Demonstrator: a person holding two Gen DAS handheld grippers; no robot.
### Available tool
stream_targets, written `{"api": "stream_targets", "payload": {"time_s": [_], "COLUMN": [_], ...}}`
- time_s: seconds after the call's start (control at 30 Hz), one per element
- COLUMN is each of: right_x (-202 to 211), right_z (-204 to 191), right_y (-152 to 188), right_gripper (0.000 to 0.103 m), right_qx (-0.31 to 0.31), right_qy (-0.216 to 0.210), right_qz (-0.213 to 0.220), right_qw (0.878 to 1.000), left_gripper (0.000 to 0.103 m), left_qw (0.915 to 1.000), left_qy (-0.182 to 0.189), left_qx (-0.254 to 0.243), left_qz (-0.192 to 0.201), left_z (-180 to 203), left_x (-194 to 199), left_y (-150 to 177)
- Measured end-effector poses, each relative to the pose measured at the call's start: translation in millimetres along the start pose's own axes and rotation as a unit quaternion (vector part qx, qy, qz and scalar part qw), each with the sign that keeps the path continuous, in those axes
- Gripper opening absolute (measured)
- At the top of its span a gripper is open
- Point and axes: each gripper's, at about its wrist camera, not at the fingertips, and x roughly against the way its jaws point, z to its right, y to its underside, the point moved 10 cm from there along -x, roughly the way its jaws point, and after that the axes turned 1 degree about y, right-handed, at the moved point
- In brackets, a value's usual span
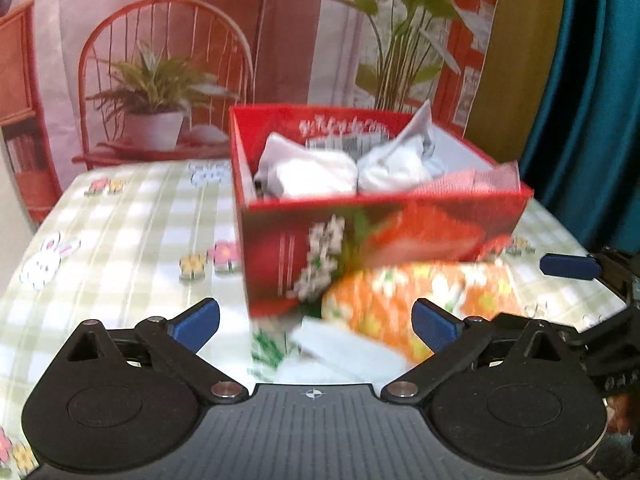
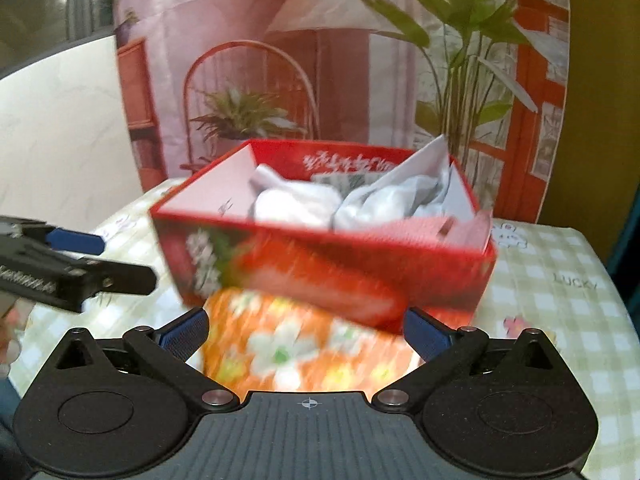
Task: Organize soft objects
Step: 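Move both grippers down to the white plastic-wrapped bundle by the orange pillow, then close both grippers on the white plastic-wrapped bundle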
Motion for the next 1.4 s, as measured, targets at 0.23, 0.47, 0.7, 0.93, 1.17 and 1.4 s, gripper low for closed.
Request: {"api": "stream_targets", "payload": {"time_s": [0.23,0.47,0.7,0.93,1.17,1.4], "right_x": [8.8,13.9,6.1,6.5,3.3,2.5], "right_z": [-7.3,6.6,8.5,20.1,25.6,32.0], "right_y": [47.7,59.4,72.8,73.9,77.7,77.1], "right_gripper": [0.102,0.088,0.077,0.074,0.079,0.088], "right_qx": [0.024,-0.020,-0.022,-0.028,-0.026,-0.041], "right_qy": [0.011,0.000,0.006,0.038,0.058,0.067], "right_qz": [0.001,-0.005,-0.029,-0.011,0.007,0.021], "right_qw": [1.000,1.000,0.999,0.999,0.998,0.997], "left_gripper": [0.102,0.076,0.046,0.041,0.041,0.044], "left_qw": [0.9986,0.9955,0.9927,0.9943,0.9932,0.9911], "left_qy": [0.026,0.048,0.062,0.075,0.084,0.093], "left_qx": [0.045,0.076,0.095,0.060,0.060,0.074], "left_qz": [-0.011,-0.028,-0.040,-0.047,-0.053,-0.059], "left_z": [0.3,-5.3,-6.1,10.6,9.5,4.8], "left_x": [-8.3,-22.3,-20.5,-13.4,-21.4,-28.8], "left_y": [33.6,47.1,61.5,73.2,77.8,82.8]}}
